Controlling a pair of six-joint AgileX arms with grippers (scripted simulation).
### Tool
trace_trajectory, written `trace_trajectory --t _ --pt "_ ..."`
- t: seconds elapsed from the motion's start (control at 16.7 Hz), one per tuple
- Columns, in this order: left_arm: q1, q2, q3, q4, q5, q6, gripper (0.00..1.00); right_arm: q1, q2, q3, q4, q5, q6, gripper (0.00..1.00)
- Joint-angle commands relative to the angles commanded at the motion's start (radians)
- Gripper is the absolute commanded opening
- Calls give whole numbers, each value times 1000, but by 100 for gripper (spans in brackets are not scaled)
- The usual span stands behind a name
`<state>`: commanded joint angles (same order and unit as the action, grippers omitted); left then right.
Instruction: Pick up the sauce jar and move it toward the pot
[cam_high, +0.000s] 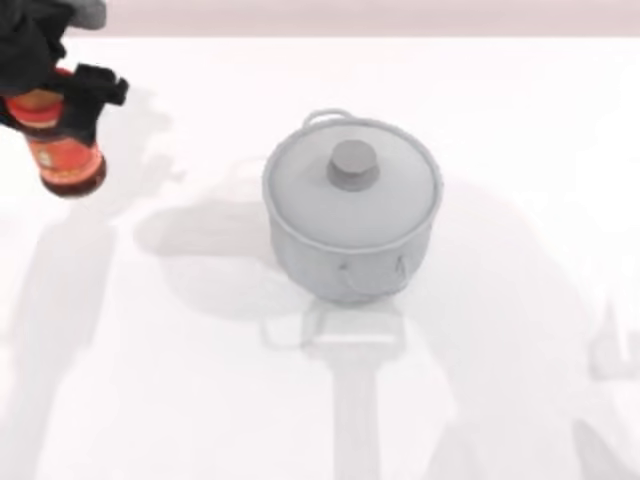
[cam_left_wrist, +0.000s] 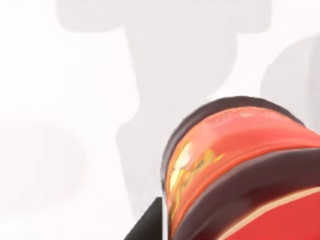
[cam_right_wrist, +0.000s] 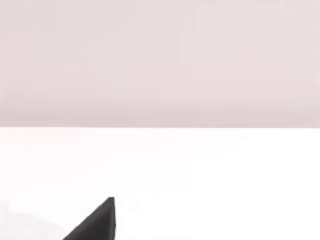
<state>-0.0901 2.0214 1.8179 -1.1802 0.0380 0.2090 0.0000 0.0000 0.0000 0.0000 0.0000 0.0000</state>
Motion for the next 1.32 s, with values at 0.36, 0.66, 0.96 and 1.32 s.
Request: trace_trajectory --t 0.36,0.66,0.96,1.32 --pt "-164 -19 -136 109 -77 -383 0 0 0 0 0 0 0 100" --pt "-228 -34 -188 159 -108 -509 0 0 0 0 0 0 0 100" --pt "-220 -25 -199 175 -107 -508 0 0 0 0 0 0 0 100" --pt "-220 28 -294 328 -106 -501 0 0 0 0 0 0 0 100"
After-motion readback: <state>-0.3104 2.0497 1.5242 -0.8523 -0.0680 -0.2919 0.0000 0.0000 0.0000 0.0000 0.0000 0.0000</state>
